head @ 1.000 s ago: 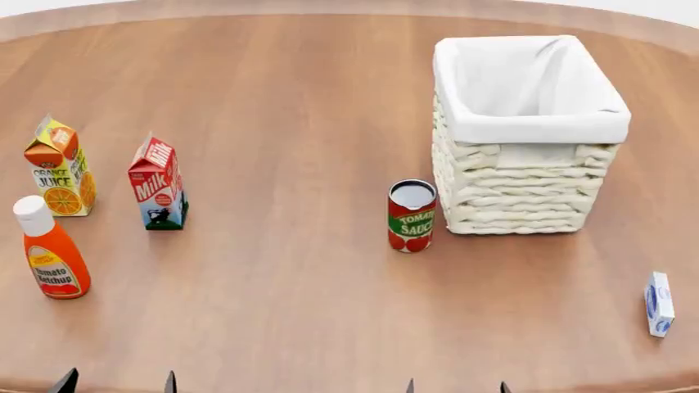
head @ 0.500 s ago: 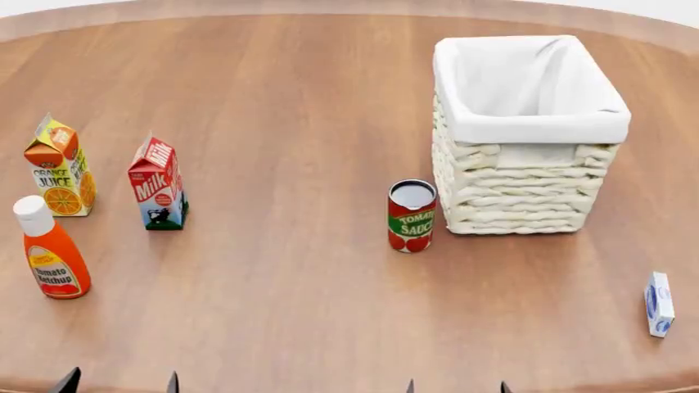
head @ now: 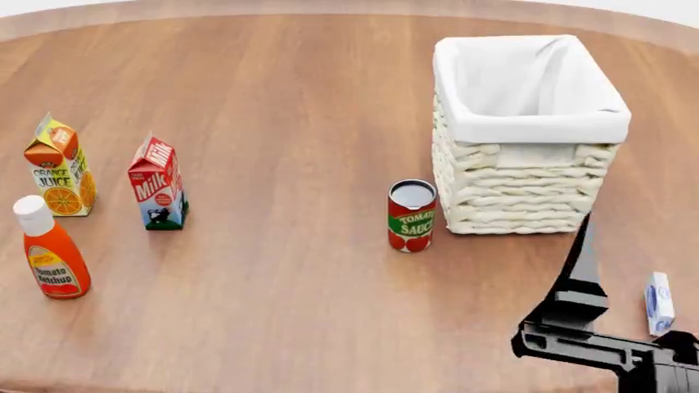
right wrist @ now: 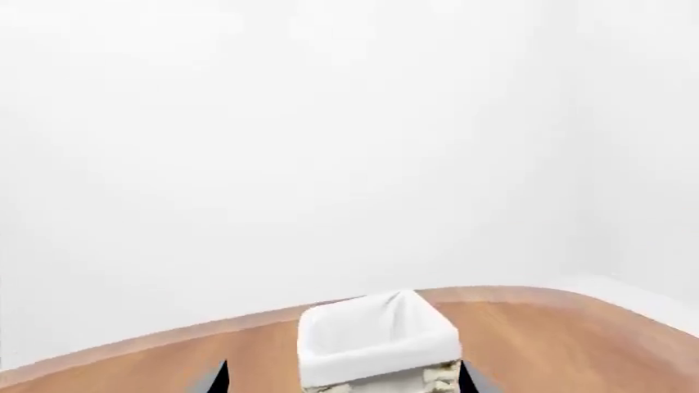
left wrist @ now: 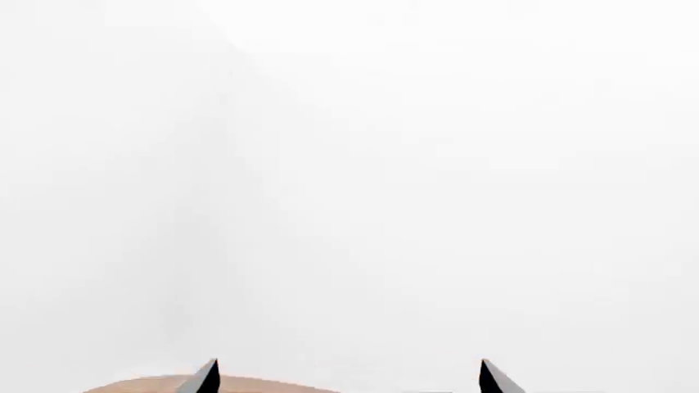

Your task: Pick the milk and place it in the basket.

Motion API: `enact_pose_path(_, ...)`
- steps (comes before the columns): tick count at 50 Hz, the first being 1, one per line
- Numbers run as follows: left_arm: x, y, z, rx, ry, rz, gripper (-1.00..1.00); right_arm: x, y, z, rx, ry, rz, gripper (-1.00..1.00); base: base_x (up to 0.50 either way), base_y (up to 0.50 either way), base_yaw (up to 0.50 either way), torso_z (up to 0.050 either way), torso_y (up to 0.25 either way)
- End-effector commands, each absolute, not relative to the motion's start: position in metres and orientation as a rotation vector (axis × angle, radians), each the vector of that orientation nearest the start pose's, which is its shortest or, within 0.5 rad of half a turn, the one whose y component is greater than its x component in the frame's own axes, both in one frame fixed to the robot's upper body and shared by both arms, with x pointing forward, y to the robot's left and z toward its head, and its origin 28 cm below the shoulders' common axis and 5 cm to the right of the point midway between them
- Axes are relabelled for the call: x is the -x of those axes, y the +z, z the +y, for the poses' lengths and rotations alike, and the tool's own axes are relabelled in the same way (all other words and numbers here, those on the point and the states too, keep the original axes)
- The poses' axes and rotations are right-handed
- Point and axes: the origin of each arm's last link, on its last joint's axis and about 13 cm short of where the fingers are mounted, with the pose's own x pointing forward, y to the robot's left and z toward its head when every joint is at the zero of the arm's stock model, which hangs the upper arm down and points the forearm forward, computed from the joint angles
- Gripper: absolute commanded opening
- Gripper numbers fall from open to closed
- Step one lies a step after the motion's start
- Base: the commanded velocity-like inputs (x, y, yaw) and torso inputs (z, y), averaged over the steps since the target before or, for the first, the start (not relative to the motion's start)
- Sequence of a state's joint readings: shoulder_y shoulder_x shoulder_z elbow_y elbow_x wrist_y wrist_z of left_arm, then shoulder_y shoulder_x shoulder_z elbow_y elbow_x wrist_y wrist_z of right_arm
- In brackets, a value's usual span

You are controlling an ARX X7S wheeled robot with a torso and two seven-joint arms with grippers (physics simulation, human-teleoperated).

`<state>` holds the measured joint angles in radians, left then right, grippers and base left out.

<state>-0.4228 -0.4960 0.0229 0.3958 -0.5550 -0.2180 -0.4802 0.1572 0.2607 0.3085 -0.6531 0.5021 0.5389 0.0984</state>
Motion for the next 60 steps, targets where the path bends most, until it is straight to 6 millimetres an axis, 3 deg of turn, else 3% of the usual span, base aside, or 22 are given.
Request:
enact_pose_path(1, -0.128, 0.335, 0.277, -0.082, 0.161, -0.595, 1.0, -0.14, 0.232, -0.206, -0.105, -0.075, -0.546, 1.0, 0.0, 0.0, 0.0, 0.0, 0.0)
enact_pose_path(8, -0.103, 0.332, 0.283, -0.091, 0.133, -0.556, 1.0, -0.12, 0.226, -0.214, -0.067, -0.122, -0.547, 1.0, 0.0, 0.0, 0.0, 0.0, 0.0)
enact_pose_path(17, -0.106, 0.326, 0.284, -0.103, 0.164, -0.566, 1.0, -0.11, 0.229, -0.218, -0.061, -0.149, -0.574, 1.0, 0.0, 0.0, 0.0, 0.0, 0.0)
enact_pose_path(25, -0.109, 0.321, 0.283, -0.103, 0.167, -0.562, 1.0, -0.111, 0.227, -0.216, -0.029, -0.146, -0.564, 1.0, 0.0, 0.04, 0.0, 0.0, 0.0)
enact_pose_path(46, -0.112, 0.315, 0.283, -0.098, 0.15, -0.551, 1.0, -0.114, 0.224, -0.212, -0.011, -0.131, -0.543, 1.0, 0.0, 0.5, 0.0, 0.0, 0.0)
enact_pose_path(60, -0.113, 0.314, 0.282, -0.098, 0.138, -0.546, 1.0, -0.114, 0.223, -0.214, 0.012, -0.172, -0.547, 1.0, 0.0, 0.01, 0.0, 0.0, 0.0)
